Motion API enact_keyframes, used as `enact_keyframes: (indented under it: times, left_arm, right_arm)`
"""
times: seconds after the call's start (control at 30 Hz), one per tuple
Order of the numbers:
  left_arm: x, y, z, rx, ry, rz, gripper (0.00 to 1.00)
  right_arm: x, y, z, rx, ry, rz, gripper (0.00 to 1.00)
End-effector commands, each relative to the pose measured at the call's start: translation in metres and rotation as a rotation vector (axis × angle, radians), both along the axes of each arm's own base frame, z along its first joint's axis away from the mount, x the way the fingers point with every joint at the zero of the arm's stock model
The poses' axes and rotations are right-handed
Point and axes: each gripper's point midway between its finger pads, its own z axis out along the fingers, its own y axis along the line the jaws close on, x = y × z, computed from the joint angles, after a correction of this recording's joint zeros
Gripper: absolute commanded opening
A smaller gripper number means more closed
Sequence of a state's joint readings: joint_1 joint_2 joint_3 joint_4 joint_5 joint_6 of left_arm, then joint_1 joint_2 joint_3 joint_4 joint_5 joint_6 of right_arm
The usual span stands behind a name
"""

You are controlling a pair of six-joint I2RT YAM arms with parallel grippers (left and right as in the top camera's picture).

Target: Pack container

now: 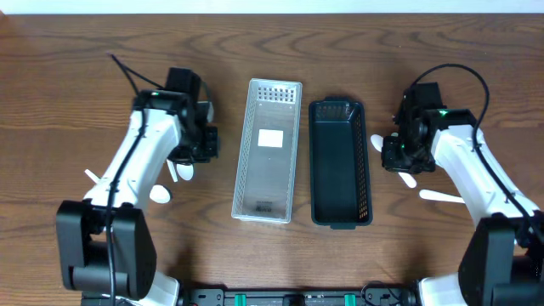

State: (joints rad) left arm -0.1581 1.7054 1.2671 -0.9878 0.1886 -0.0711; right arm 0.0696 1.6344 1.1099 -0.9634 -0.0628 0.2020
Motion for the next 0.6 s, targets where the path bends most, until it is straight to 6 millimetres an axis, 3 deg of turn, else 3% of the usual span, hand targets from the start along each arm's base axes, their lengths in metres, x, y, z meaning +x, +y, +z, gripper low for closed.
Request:
enact_keyframes:
  times: [0.0,0.3,0.57]
  left_arm:
    - [0.001,-0.017,0.0,-0.014,-0.004,-0.051,0.06]
    - [0.001,-0.047,0.0,-0.022,-0.046,-0.164,0.06]
    - [0.0,-0.056,0.001,-0.024,-0.054,-0.19,0.06]
  right_arm:
    - [0.002,0.015,-0.002,0.089,0.009,0.001,0.12]
    - [-0.001,0.045,0.0,0.163,0.009,0.108,0.13]
    - [-0.006,0.061,0.0,0.163,0.013,0.162,0.14]
